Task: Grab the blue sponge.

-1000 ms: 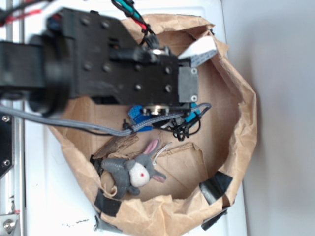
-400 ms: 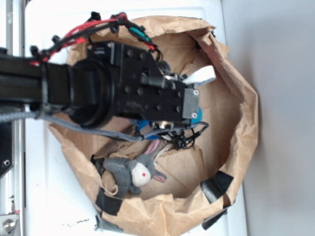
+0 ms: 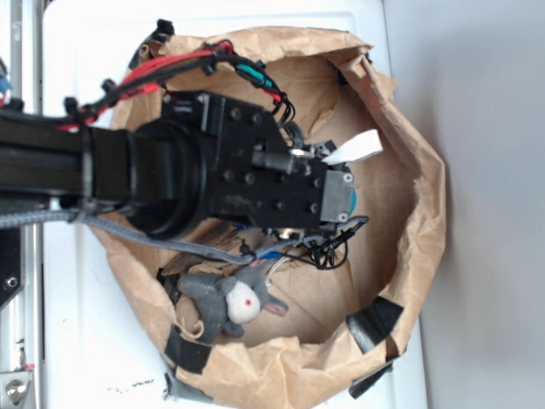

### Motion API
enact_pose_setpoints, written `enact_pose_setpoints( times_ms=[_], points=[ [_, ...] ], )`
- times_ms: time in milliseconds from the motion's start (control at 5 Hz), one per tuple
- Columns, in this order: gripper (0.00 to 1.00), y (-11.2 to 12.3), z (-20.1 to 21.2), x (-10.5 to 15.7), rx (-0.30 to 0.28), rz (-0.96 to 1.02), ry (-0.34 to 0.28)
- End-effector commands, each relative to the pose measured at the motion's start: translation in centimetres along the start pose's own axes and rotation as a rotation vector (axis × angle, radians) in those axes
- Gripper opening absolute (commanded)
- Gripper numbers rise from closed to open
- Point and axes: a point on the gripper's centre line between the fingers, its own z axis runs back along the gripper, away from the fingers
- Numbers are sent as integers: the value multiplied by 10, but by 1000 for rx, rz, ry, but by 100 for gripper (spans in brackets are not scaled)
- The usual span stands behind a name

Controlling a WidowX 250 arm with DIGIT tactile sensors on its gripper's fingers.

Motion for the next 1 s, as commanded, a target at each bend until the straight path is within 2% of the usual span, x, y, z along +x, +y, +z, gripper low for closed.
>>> enact_pose_setpoints(
  times_ms=[0,400,600,800],
  points=[
    [0,26,27,11,-43,21,-32],
    [0,45,92,15,-167,46,-45],
    [0,46,105,12,-163,48,-48],
    [0,37,105,9,-112,48,-82]
  ],
)
